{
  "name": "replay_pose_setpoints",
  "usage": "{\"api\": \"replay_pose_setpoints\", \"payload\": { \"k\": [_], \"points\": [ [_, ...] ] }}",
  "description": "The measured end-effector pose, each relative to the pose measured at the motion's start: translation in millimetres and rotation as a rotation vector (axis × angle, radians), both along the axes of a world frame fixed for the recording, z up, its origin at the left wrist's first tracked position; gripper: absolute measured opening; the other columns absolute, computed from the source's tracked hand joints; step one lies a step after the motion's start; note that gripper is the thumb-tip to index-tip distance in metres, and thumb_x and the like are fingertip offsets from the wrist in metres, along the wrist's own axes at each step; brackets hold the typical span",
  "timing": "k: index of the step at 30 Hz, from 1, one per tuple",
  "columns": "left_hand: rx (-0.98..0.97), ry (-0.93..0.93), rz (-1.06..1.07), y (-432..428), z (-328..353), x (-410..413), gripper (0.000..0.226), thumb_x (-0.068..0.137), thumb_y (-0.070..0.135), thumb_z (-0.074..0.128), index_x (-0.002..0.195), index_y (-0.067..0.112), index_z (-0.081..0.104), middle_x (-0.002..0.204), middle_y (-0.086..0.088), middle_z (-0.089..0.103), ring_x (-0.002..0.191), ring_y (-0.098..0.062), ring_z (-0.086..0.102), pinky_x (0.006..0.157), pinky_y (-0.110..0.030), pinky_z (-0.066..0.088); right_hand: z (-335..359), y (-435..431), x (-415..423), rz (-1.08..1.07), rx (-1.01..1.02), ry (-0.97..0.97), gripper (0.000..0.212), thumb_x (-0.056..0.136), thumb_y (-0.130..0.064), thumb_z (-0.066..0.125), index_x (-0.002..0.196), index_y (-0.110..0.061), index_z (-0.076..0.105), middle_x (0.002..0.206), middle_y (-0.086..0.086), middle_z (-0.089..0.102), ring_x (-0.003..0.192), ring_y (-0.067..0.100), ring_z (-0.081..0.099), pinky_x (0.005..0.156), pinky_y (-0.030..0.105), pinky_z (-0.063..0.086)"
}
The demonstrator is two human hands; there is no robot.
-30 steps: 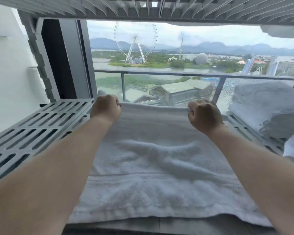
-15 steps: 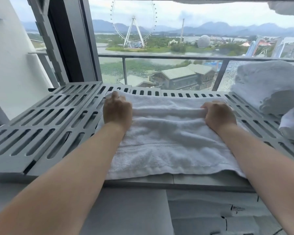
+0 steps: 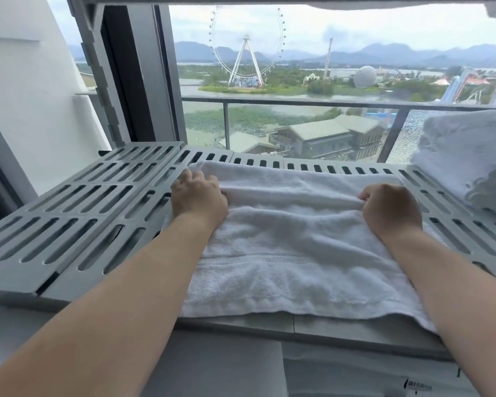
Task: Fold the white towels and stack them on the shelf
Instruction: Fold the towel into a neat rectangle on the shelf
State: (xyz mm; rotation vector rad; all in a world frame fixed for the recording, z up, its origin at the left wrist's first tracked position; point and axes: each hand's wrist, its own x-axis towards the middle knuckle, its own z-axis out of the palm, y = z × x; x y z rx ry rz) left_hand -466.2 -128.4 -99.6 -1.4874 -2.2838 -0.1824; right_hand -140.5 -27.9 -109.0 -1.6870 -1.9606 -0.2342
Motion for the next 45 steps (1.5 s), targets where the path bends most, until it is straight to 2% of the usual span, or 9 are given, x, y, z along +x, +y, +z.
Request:
{"api": "replay_pose_setpoints", "payload": {
  "k": [8,12,16,20,25,30,35,38,45],
  "points": [
    [-0.093,-0.193,-0.104,-3,4,-2,0.053,0.087,0.024,0.033,0.134,0.014,0.056,0.149,-0.015,0.046,0.14,-0.034,0.035,0.114,-0.051,0.027,22,-20,-47,0.212,0.151,-0.031,0.025,0.089,-0.008,0.052,0.09,-0.009,0.076,0.093,0.014,0.072,0.09,0.036,0.063,0.085,0.041,0.048],
    [0.072,-0.399,-0.212,-5,16,-21,0.035,0.084,0.013,0.032,0.102,0.021,0.061,0.097,-0.007,0.068,0.085,-0.024,0.059,0.072,-0.038,0.047,49,-21,-136,0.424,-0.008,0.034,0.028,0.092,-0.013,0.049,0.104,-0.015,0.075,0.102,0.012,0.075,0.092,0.032,0.068,0.084,0.04,0.056],
    [0.207,-0.631,-0.294,-5,29,-66,0.035,0.08,0.012,0.041,0.087,0.026,0.073,0.086,0.006,0.073,0.083,-0.015,0.067,0.076,-0.035,0.057,60,-25,-238,0.571,-0.207,0.12,0.024,0.094,-0.021,0.05,0.084,-0.016,0.071,0.088,0.003,0.072,0.085,0.026,0.065,0.069,0.031,0.049],
    [0.395,-0.912,-0.284,-2,36,-103,0.037,0.078,0.006,0.039,0.08,0.024,0.072,0.083,0.006,0.075,0.071,-0.01,0.073,0.066,-0.028,0.053,52,-16,-305,0.471,-0.259,0.211,0.041,0.095,-0.029,0.053,0.058,-0.014,0.05,0.06,0.001,0.05,0.061,0.023,0.05,0.048,0.025,0.027],
    [0.35,-0.813,-0.234,14,34,-134,0.034,0.083,0.009,0.046,0.097,0.025,0.072,0.097,0.005,0.073,0.094,-0.017,0.065,0.083,-0.035,0.053,51,-3,-335,0.222,-0.338,0.242,0.054,0.09,-0.06,0.058,0.065,-0.013,0.049,0.069,0.0,0.051,0.068,0.02,0.055,0.051,0.027,0.034],
    [0.288,-0.803,-0.287,41,30,-143,0.034,0.087,0.005,0.045,0.106,0.021,0.068,0.103,0.004,0.07,0.096,-0.017,0.063,0.074,-0.029,0.047,42,-1,-348,0.242,-0.319,0.176,0.015,0.09,-0.03,0.063,0.091,-0.015,0.059,0.098,0.005,0.068,0.084,0.024,0.061,0.06,0.029,0.042],
    [0.2,-0.935,-0.432,63,30,-139,0.038,0.091,0.004,0.045,0.119,0.018,0.065,0.111,-0.001,0.066,0.104,-0.022,0.064,0.093,-0.039,0.053,31,4,-332,0.381,-0.218,0.409,0.015,0.091,-0.024,0.062,0.102,-0.015,0.066,0.095,0.002,0.067,0.085,0.021,0.057,0.07,0.029,0.041],
    [0.12,-1.075,-0.549,71,30,-135,0.031,0.095,0.017,0.061,0.126,0.018,0.063,0.116,-0.005,0.068,0.108,-0.024,0.065,0.097,-0.044,0.054,33,11,-320,0.45,-0.281,0.555,0.019,0.088,-0.022,0.062,0.102,-0.013,0.071,0.086,0.004,0.069,0.071,0.021,0.06,0.057,0.027,0.041],
    [-0.01,-1.347,-0.655,73,31,-133,0.049,0.062,0.0,0.05,0.108,-0.001,0.067,0.094,-0.023,0.066,0.087,-0.03,0.06,0.078,-0.049,0.049,37,12,-301,0.541,-0.366,0.793,0.015,0.078,-0.016,0.068,0.092,-0.015,0.074,0.069,-0.008,0.062,0.065,0.011,0.057,0.062,0.027,0.046]
  ]
}}
